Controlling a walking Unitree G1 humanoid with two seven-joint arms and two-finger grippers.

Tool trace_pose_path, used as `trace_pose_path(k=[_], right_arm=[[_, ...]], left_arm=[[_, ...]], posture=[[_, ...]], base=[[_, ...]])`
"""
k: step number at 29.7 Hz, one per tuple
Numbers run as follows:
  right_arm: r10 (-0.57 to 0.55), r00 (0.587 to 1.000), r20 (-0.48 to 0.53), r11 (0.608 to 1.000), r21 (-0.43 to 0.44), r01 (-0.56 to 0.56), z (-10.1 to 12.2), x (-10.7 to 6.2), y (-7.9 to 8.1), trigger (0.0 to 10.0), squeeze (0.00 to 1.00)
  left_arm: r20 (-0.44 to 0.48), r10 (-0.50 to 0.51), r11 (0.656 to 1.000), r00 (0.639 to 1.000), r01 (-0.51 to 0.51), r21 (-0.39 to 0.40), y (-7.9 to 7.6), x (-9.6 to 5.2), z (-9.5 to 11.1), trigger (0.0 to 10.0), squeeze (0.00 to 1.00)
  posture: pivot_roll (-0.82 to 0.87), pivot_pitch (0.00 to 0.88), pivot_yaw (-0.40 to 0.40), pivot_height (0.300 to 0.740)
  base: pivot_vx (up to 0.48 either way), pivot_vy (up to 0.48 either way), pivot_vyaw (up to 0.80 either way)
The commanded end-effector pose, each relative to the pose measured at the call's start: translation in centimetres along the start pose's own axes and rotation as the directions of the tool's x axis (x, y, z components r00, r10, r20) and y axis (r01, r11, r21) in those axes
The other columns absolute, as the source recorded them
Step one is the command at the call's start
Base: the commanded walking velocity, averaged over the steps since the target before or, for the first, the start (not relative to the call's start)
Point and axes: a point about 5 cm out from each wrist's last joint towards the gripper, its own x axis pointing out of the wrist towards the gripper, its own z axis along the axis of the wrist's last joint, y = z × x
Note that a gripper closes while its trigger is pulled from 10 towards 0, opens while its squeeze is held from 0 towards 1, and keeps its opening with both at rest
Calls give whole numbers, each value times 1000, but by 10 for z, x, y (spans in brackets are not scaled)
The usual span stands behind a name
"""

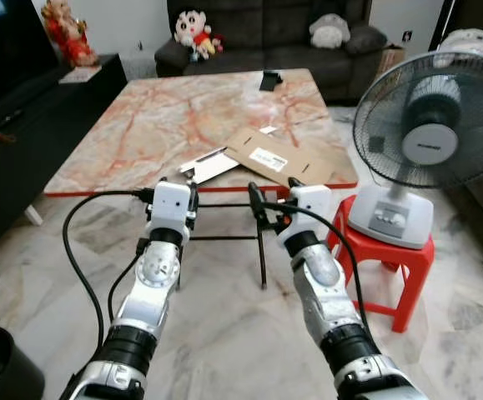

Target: Picking trash to rubbish bin

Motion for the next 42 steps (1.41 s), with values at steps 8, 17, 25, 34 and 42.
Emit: trace_pose_path(k=[8,17,25,34,42], right_arm=[[-30,999,15,999,-15,30,5,2,-11,10000,0],[-25,999,24,999,-30,26,8,4,-12,10000,0],[-20,999,36,999,-26,21,15,10,-13,10000,0],[-34,997,74,996,-75,40,30,12,-31,10000,0],[-78,994,71,996,-38,81,33,14,-41,10000,0]], left_arm=[[9,-26,1000,1000,26,-15,-8,4,5,10000,0],[7,-31,999,999,31,-19,-8,4,4,10000,0],[8,-60,998,998,60,-26,-14,11,6,10000,0],[19,-79,996,997,80,-49,-25,19,10,10000,0],[10,-118,992,993,118,-53,-32,21,9,10000,0]], posture=[[9,0,81,740],[8,0,73,740],[-32,0,60,740],[-74,0,27,740],[-56,0,24,740]], base=[[312,0,0],[316,0,0],[323,0,338],[323,0,0],[325,0,0]])
